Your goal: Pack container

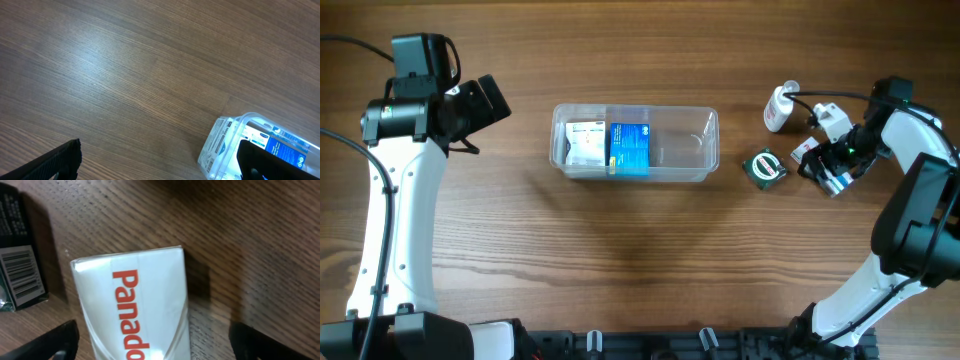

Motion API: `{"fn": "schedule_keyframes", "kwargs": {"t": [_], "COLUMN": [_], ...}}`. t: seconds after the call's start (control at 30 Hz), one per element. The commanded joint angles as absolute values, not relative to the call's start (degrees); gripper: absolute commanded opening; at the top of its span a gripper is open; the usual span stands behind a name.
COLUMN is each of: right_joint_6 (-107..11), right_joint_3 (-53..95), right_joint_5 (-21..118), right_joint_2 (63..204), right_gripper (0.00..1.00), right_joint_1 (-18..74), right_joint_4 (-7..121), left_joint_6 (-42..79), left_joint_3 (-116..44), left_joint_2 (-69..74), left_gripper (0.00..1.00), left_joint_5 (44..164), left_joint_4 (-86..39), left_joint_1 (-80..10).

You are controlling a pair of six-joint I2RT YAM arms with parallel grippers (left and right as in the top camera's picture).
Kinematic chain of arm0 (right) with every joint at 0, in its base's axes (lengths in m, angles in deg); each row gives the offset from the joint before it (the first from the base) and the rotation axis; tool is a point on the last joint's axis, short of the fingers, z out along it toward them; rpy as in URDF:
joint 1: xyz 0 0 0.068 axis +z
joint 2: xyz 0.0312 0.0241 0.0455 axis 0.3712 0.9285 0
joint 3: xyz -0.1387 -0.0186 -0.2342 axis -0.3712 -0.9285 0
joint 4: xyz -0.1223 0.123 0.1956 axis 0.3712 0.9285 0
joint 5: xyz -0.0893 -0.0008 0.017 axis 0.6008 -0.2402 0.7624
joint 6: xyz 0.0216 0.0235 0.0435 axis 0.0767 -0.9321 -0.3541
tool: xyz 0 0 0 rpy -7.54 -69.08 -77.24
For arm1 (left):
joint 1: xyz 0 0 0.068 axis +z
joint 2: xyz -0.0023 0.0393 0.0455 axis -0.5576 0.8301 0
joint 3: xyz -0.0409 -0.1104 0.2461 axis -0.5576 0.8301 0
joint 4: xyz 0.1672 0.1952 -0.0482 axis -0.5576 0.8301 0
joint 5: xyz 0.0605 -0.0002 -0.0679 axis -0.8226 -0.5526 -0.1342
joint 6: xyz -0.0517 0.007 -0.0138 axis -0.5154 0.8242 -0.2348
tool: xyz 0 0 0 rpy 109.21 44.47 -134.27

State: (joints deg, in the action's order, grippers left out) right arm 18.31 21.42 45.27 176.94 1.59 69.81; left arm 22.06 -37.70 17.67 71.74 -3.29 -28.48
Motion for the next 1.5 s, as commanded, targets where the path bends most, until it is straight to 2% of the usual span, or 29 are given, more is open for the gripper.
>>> {"fn": "schedule_keyframes", "kwargs": {"t": [0.0, 0.13, 0.3, 0.47, 0.5, 0.63, 0.73, 0.83, 0.93, 1.0, 1.17, 1.27, 1.47], "right_joint_6": [15.1, 13.7, 12.3, 10.5, 8.9, 5.5, -1.6, -4.2, -4.3, -8.5, -8.4, -6.5, -4.3], "right_joint_3": [21.5, 21.5, 21.5, 24.4, 26.0, 27.5, 27.5, 27.5, 26.9, 25.4, 19.2, 15.3, 9.4], "right_joint_5": [44.1, 44.1, 44.1, 44.1, 44.3, 44.2, 42.6, 36.1, 32.7, 32.5, 38.2, 43.1, 47.0], "right_joint_2": [179.4, 179.4, 179.4, 177.2, 175.1, 168.9, 165.1, 164.0, 164.0, 164.0, 164.2, 164.3, 164.3], "right_gripper": [0.92, 0.85, 0.95, 0.97, 1.0, 1.0, 1.0, 0.99, 0.95, 0.94, 1.0, 1.0, 1.0], "right_joint_1": [1.6, 1.6, 1.6, 1.7, 1.7, 1.7, 1.7, 1.7, 2.0, 4.4, 13.5, 18.9, 21.8], "right_joint_4": [69.0, 68.7, 68.6, 68.2, 68.0, 66.7, 67.0, 71.6, 75.6, 76.5, 73.9, 70.9, 64.0], "left_joint_6": [23.2, 23.2, 23.2, 23.2, 23.2, 23.2, 23.2, 23.2, 23.2, 23.2, 23.2, 23.2, 23.2], "left_joint_3": [-38.0, -38.0, -38.0, -38.0, -38.0, -38.0, -38.0, -38.0, -38.0, -38.0, -38.0, -38.0, -38.0], "left_joint_2": [17.3, 17.3, 17.3, 17.3, 17.3, 17.3, 17.3, 17.3, 17.3, 17.3, 17.3, 17.3, 17.3], "left_gripper": [1.0, 1.0, 1.0, 1.0, 1.0, 1.0, 1.0, 1.0, 1.0, 1.0, 1.0, 1.0, 1.0], "left_joint_5": [72.2, 72.2, 72.2, 72.2, 72.2, 72.2, 72.2, 72.2, 72.2, 72.2, 72.2, 72.2, 72.2], "left_joint_4": [-3.4, -3.4, -3.4, -3.4, -3.4, -3.4, -3.4, -3.4, -3.4, -3.4, -3.4, -3.4, -3.4], "left_joint_1": [-28.3, -28.3, -28.3, -28.3, -28.3, -28.3, -28.3, -28.2, -28.2, -28.3, -28.3, -28.3, -28.3]}}
